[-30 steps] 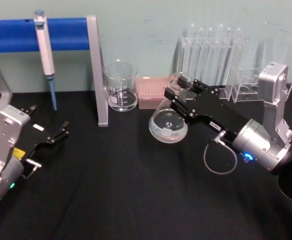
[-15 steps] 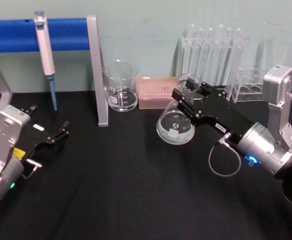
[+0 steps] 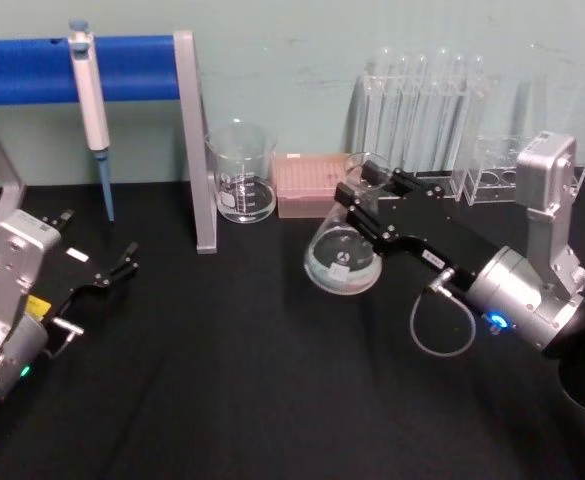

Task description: Grasp the erlenmeyer flask with one hand, shake it three times, then place it back.

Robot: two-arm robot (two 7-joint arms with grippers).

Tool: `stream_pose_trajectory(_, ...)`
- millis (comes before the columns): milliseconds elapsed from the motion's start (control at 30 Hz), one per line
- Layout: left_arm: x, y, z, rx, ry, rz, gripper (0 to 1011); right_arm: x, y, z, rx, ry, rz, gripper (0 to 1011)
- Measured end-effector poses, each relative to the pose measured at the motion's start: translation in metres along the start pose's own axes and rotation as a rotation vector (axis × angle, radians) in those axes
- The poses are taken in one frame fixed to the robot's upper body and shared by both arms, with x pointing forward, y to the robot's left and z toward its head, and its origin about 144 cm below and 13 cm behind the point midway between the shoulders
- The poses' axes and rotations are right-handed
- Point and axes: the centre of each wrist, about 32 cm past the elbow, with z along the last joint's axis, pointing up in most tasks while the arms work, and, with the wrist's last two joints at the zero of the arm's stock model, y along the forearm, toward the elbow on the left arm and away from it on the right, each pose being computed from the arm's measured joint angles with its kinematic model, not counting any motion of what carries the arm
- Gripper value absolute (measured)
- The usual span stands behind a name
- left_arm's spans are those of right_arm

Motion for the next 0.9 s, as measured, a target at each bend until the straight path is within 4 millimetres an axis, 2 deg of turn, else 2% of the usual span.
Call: stream_pose_trajectory(900, 0.0, 0.0, 0.0, 0.0, 0.0, 0.0, 1001, -0.03, 0.049, -0.002, 0.002, 0.042, 0.309, 453)
